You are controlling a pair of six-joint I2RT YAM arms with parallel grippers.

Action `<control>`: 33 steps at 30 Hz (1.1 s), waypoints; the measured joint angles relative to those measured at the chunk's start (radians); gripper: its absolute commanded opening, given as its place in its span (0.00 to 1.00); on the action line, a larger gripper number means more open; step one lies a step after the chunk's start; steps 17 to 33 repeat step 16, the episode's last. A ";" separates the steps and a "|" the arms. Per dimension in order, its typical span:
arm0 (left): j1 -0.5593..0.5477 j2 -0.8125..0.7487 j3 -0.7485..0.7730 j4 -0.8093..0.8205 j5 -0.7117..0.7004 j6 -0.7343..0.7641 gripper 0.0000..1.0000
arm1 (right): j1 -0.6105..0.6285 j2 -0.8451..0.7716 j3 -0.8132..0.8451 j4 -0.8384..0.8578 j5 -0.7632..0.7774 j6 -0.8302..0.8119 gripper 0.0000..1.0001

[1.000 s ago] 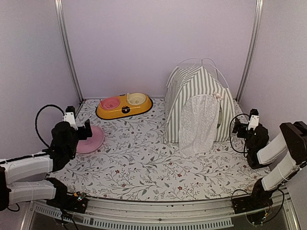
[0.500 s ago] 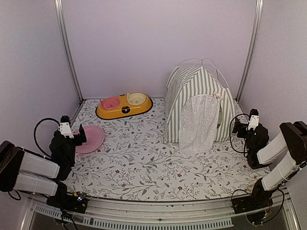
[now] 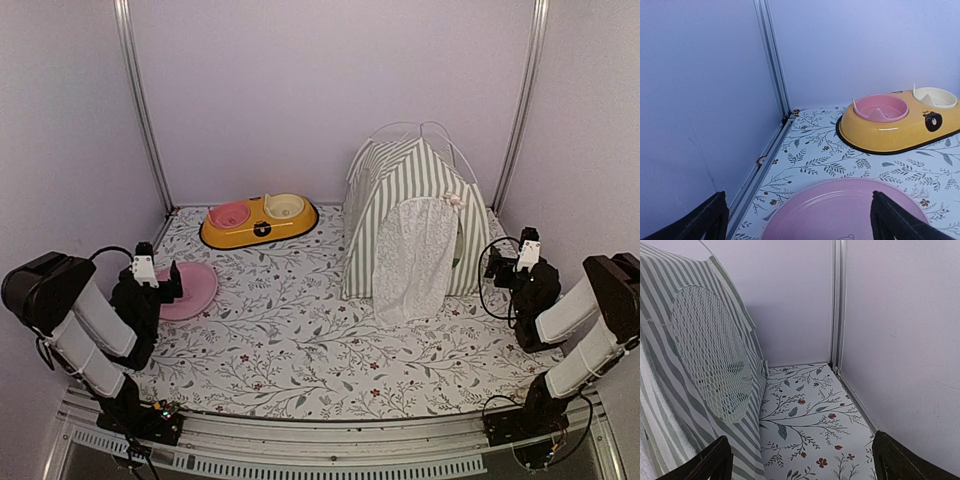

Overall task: Set up the pet tent
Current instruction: Reset both arms

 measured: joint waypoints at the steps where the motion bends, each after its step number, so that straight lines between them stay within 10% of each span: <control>1: 0.008 0.015 0.004 -0.002 0.010 -0.002 0.99 | 0.000 0.000 0.000 0.000 0.000 0.000 0.99; 33: 0.062 -0.005 0.130 -0.094 0.097 -0.059 0.99 | 0.000 0.001 0.001 0.000 0.000 0.000 0.99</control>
